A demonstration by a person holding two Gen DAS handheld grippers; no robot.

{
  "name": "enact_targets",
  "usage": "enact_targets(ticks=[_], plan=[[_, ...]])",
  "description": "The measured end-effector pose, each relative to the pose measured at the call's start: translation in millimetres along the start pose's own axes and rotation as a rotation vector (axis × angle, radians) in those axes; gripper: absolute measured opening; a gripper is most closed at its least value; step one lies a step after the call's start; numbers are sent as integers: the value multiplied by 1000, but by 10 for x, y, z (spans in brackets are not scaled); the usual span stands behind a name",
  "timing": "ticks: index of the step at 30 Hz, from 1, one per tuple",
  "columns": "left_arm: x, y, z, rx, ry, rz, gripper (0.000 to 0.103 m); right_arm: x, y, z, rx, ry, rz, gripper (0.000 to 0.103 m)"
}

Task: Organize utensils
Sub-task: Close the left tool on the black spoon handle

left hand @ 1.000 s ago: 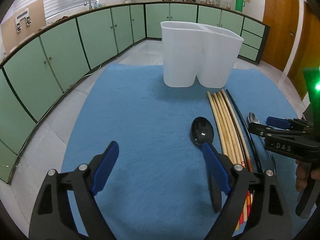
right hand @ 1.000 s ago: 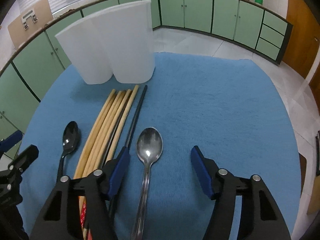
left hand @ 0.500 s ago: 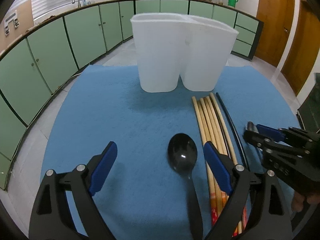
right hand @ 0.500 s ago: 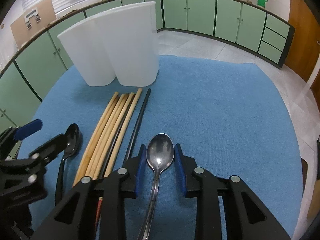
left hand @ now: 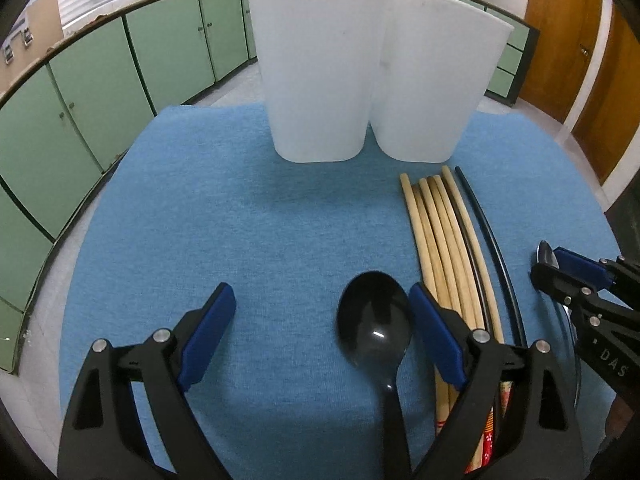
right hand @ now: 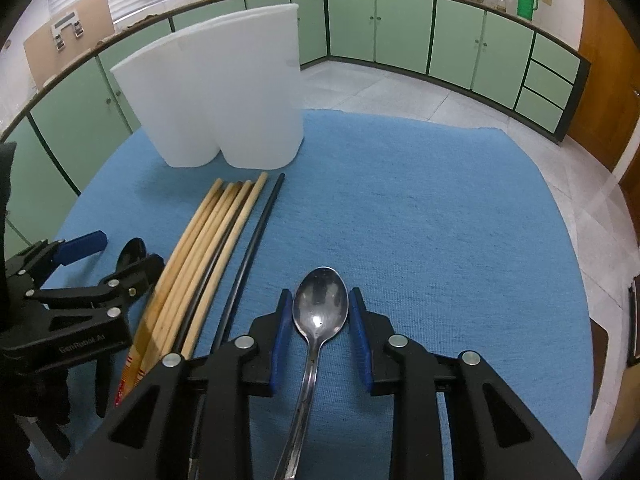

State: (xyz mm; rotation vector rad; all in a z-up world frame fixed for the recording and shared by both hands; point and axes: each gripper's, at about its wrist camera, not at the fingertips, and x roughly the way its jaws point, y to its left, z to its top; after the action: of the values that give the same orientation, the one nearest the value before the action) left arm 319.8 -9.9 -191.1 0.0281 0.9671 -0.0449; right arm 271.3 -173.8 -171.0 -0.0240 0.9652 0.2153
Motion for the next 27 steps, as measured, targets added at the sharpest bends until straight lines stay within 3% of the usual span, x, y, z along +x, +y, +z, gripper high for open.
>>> enact_targets(ticks=[8, 10, 14, 17, 21, 23, 27], plan=[[-25, -54, 30, 1, -16, -88, 34, 41, -63, 95, 30, 45, 29, 34], [-20, -93, 44, -6, -17, -104, 34, 56, -57, 111, 31, 55, 26, 29], [-45, -90, -6, 0, -42, -121, 34, 19, -67, 116, 34, 53, 48, 28], [-230, -70, -17, -17, -133, -149, 34, -169, -78, 92, 27, -37, 52, 28], [-564, -39, -57, -18, -282, -152, 34, -566, -50, 75, -7, -221, 97, 28], [-748, -26, -85, -11, -370, -155, 34, -695, -56, 82, -10, -275, 134, 28], [-947, -6, -42, 1, -466, -156, 34, -860, -50, 166, -18, -352, 171, 28]])
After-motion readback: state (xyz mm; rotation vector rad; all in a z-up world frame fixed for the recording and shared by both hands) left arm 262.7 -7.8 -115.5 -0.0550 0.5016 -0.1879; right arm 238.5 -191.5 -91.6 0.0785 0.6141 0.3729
